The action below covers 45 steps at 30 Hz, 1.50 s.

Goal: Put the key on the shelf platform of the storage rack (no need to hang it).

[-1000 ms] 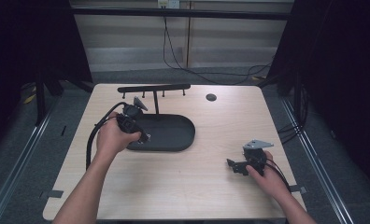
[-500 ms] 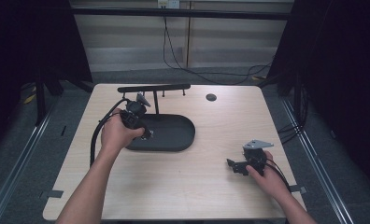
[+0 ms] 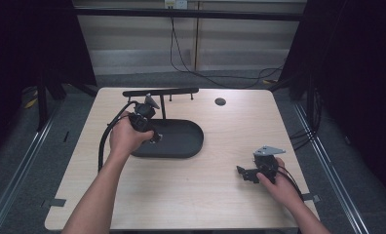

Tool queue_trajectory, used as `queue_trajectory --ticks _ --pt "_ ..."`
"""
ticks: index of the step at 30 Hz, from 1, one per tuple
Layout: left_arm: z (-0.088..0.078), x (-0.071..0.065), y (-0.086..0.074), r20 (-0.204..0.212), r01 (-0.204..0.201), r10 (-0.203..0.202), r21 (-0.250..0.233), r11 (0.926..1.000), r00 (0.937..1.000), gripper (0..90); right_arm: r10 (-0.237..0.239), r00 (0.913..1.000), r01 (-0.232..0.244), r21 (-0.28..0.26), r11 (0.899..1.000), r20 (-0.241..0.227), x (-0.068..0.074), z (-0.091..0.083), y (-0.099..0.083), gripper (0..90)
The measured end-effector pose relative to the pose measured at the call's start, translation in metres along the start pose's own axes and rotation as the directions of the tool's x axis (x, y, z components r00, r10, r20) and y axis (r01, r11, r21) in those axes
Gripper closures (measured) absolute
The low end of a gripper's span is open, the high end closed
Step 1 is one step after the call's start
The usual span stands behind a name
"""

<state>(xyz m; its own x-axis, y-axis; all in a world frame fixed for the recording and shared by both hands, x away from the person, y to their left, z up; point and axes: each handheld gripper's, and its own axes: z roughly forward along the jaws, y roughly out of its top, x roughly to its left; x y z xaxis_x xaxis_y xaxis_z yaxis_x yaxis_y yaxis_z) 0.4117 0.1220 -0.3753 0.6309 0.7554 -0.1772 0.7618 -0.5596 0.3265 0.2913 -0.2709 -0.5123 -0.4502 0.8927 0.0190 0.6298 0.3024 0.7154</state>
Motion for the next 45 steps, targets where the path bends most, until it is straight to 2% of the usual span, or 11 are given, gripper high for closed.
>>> queue_trajectory --ticks 20,21,30,45 --pt "0.018 0.001 0.008 -0.005 0.017 -0.017 -0.015 0.9997 0.9998 68.4 0.002 1.0000 -0.002 0.001 1.000 0.000 0.000 0.000 0.000 12.3" --pt "0.019 0.001 0.008 -0.004 0.005 -0.006 -0.011 0.9999 1.0000 68.4 0.002 1.0000 -0.002 0.001 1.000 0.000 0.000 0.000 0.000 12.4" --pt "0.028 0.003 0.008 -0.005 0.029 -0.029 -0.008 0.9995 0.9996 68.4 0.002 1.0000 -0.002 0.001 1.000 0.000 0.000 0.000 0.000 12.3" --pt "0.037 0.003 0.013 -0.011 0.033 -0.033 0.002 0.9994 0.9994 68.5 0.002 1.0000 -0.002 0.001 1.000 -0.001 0.000 0.000 0.000 12.3"
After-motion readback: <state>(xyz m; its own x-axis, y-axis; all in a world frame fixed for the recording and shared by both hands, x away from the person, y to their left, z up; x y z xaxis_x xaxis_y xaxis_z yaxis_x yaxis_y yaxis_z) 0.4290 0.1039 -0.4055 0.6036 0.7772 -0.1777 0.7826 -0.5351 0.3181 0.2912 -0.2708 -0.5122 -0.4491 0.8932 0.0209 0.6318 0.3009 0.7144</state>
